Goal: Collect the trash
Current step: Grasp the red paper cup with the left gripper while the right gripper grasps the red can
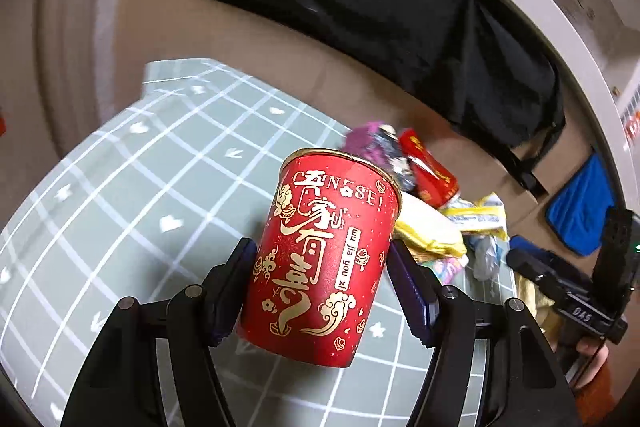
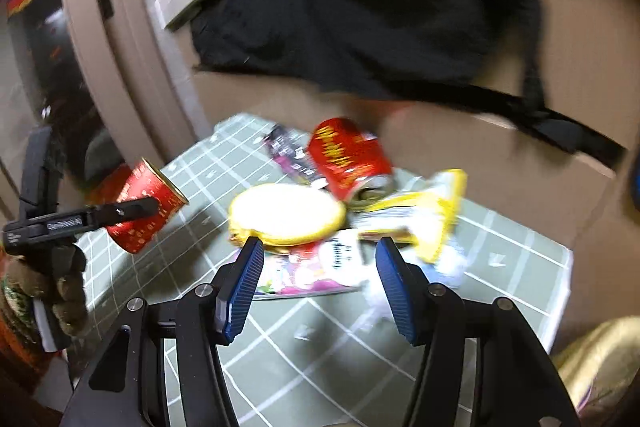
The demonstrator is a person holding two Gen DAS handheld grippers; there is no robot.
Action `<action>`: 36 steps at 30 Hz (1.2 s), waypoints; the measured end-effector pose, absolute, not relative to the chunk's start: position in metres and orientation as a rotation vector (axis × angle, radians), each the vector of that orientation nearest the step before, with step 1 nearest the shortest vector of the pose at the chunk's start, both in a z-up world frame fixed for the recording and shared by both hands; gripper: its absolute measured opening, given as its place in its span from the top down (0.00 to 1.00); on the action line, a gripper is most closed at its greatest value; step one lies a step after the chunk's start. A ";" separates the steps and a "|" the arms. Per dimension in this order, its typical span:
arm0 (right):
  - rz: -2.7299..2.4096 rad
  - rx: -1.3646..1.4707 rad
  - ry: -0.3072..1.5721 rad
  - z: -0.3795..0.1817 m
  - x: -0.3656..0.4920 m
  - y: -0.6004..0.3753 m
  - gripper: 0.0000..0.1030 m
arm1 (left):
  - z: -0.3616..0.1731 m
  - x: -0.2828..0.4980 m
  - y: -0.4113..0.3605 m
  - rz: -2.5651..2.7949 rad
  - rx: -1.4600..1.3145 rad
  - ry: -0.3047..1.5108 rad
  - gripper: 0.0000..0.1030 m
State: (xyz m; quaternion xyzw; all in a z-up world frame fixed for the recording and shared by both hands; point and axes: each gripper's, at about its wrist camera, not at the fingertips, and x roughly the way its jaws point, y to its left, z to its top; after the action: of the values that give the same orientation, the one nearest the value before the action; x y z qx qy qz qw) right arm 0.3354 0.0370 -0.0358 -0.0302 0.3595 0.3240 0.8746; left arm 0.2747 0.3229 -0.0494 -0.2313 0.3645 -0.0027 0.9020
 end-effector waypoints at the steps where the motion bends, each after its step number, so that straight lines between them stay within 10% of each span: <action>1: 0.685 -0.053 0.765 -0.038 0.337 0.042 0.46 | -0.050 0.270 0.328 0.000 -0.494 0.747 0.35; 36: 0.587 -0.095 0.913 -0.090 0.470 0.108 0.40 | -0.070 0.247 0.369 -0.024 -0.591 0.746 0.35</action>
State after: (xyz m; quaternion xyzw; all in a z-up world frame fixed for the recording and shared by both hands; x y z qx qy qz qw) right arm 0.4702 0.1084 -0.0901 -0.0454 0.4343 0.2794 0.8551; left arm 0.2471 0.3694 -0.0700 -0.2846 0.3590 -0.0118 0.8888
